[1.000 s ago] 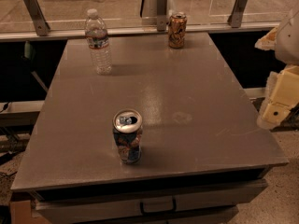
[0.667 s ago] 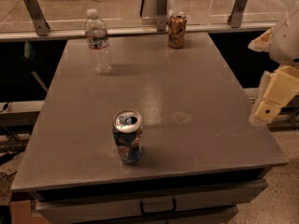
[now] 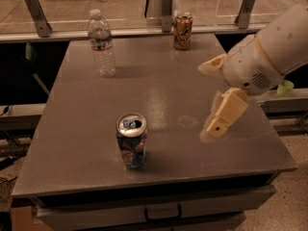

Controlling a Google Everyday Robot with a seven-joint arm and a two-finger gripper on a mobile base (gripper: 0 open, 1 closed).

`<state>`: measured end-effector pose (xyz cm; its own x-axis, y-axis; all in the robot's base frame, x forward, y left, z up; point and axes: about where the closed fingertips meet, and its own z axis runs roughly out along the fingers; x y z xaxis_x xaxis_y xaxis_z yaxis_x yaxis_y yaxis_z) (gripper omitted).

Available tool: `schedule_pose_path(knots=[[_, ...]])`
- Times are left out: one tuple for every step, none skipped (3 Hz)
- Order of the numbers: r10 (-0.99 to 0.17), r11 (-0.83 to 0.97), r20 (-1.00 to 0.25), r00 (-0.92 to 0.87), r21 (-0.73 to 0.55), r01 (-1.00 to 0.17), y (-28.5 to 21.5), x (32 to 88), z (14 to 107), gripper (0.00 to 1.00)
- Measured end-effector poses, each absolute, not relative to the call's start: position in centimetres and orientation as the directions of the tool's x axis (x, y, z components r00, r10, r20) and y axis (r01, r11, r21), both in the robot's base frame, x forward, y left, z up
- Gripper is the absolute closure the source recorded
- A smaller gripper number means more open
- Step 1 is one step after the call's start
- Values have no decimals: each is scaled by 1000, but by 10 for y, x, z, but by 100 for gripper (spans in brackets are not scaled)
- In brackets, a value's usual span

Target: Knock redbull can over

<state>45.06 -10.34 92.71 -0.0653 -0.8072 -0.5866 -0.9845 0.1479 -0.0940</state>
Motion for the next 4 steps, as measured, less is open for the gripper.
schedule_pose_path(knots=[[-728, 57, -685, -17, -36, -998, -63, 436, 911, 0], [-637, -22, -771, 11, 4, -1000, -34, 421, 902, 0], [-539, -91, -842, 30, 23, -996, -6, 410, 897, 0], [-447, -159, -894, 44, 31, -987, 21, 403, 894, 0]])
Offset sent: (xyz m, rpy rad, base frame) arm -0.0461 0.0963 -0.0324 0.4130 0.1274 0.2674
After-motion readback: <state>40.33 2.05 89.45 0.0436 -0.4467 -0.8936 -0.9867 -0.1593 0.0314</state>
